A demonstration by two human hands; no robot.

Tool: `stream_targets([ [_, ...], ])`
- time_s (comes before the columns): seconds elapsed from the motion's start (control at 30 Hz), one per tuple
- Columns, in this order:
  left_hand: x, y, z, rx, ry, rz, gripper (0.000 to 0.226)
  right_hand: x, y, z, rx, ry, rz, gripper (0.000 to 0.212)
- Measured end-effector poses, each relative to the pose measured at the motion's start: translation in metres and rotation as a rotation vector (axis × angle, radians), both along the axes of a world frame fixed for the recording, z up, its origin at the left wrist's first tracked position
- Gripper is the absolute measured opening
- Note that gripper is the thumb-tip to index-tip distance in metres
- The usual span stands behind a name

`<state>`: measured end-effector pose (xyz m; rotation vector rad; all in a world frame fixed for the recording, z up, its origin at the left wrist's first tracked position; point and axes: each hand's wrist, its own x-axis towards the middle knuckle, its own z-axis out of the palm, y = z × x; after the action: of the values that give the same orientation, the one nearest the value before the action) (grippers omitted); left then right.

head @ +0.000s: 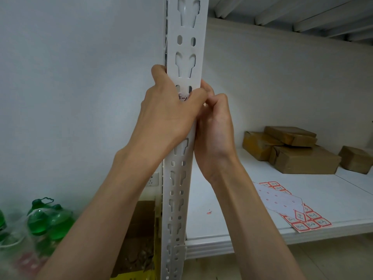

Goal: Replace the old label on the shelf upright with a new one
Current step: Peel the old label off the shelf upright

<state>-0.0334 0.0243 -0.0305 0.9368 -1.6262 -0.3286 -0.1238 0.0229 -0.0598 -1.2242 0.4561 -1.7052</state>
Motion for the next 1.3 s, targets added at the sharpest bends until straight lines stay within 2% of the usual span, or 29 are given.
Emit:
stream_targets([
  [0.43,-0.001,0.000,-0.001,0.045,0.180,-0.173,0.033,0.001,0.001,0.000,0.012,-0.012,0.025,0.048],
  [0.6,-0.003,-0.005,-0.003,0.024,0.214,-0.172,0.030,0.000,0.001,-0.001,0.011,0.016,0.003,0.047],
  [0.9,0.000,-0.009,-0.010,-0.045,0.161,-0.208,0.027,-0.001,-0.004,-0.003,0.003,0.018,-0.007,0.050],
  [1.03,0.009,-0.009,-0.010,-0.030,0.119,-0.267,0.040,-0.004,-0.003,-0.003,0.000,0.018,0.016,0.047],
  [1.17,0.020,-0.011,-0.007,-0.109,0.041,-0.176,0.053,-0.007,-0.001,-0.006,0.031,0.068,-0.007,0.040],
  [1.3,0.021,-0.010,-0.007,-0.205,0.002,-0.091,0.059,-0.008,-0.001,-0.009,0.069,0.107,-0.053,0.041],
])
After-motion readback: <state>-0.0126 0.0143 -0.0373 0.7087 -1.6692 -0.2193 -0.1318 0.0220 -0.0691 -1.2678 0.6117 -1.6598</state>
